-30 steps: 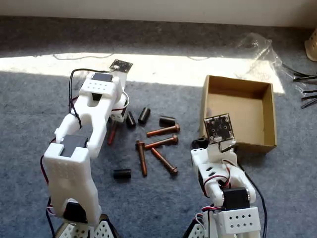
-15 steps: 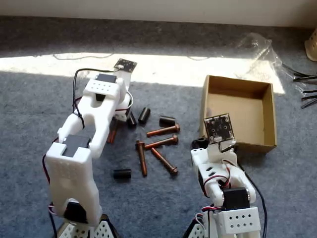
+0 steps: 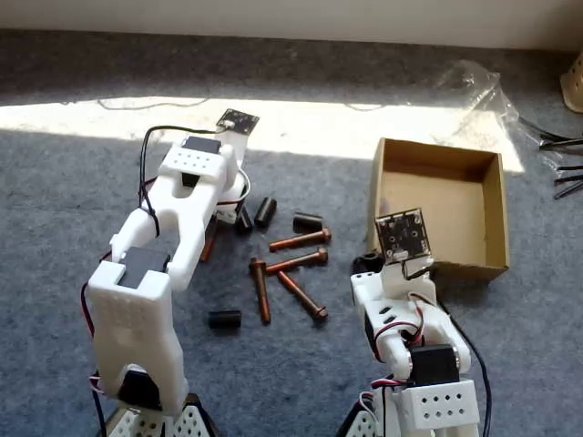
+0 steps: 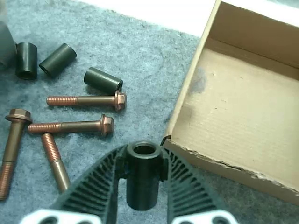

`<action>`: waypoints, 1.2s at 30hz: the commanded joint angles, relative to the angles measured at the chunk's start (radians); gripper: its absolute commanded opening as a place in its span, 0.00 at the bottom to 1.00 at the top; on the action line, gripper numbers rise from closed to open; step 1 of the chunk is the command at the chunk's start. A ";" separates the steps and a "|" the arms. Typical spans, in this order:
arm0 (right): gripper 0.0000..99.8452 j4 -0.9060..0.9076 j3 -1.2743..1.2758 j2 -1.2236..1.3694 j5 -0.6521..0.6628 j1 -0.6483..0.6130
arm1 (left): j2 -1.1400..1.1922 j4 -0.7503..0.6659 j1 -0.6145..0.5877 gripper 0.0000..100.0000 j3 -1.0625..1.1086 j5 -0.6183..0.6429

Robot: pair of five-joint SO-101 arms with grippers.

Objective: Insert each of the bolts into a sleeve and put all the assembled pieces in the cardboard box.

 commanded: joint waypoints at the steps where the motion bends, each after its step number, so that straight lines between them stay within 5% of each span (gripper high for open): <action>1: 0.00 -0.030 -0.012 -0.016 0.000 0.013 | -0.013 -0.028 0.002 0.00 -0.005 -0.005; 11: 0.00 -0.108 0.030 -0.016 -0.002 -0.127 | -0.176 0.209 -0.053 0.00 -0.101 -0.043; 26: 0.00 -0.334 0.065 -0.016 -0.008 -0.384 | -0.800 0.204 -0.048 0.00 0.240 -0.129; 36: 0.00 -0.544 0.058 -0.016 -0.008 -0.417 | -1.067 0.147 -0.050 0.00 0.392 -0.160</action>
